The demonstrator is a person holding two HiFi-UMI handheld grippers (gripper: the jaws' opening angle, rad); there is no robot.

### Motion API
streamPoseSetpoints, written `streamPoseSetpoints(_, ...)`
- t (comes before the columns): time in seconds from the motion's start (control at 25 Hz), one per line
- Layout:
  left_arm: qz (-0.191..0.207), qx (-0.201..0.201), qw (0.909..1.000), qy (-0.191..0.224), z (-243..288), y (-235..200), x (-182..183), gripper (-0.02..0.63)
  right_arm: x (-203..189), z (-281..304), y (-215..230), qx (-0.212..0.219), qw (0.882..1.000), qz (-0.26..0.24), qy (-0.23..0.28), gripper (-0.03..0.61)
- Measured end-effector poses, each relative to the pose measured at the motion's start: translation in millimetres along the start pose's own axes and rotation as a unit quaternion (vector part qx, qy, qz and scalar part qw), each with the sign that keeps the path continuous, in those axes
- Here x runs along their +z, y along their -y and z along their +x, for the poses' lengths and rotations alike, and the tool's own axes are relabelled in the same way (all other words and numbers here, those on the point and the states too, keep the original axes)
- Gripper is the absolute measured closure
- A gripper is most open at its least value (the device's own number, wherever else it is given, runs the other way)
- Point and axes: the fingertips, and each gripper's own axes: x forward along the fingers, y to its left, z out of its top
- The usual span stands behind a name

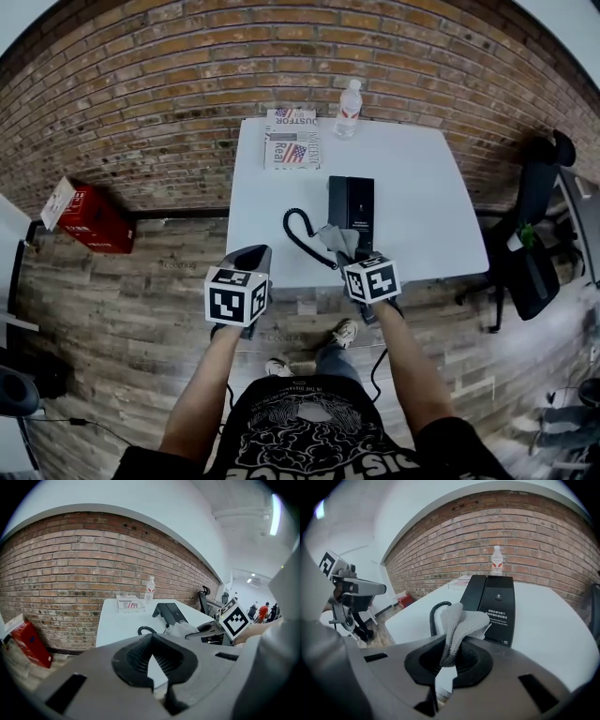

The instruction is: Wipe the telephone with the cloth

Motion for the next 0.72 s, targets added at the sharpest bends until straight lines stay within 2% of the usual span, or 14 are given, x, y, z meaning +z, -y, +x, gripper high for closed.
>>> streamPoseSetpoints(0.4, 0.005, -0.004, 1.0000, -0.004, -2, 5, -6, 0.607, -7, -8, -2, -0.004, 1.000, -0.004, 0.002, 0.568)
streamPoseSetpoints(0.72, 0.005, -0.006, 1.0000, -0.003, 2, 7, -4, 0.607, 13, -26, 4, -0.015, 0.999, -0.009, 0.030, 0.568)
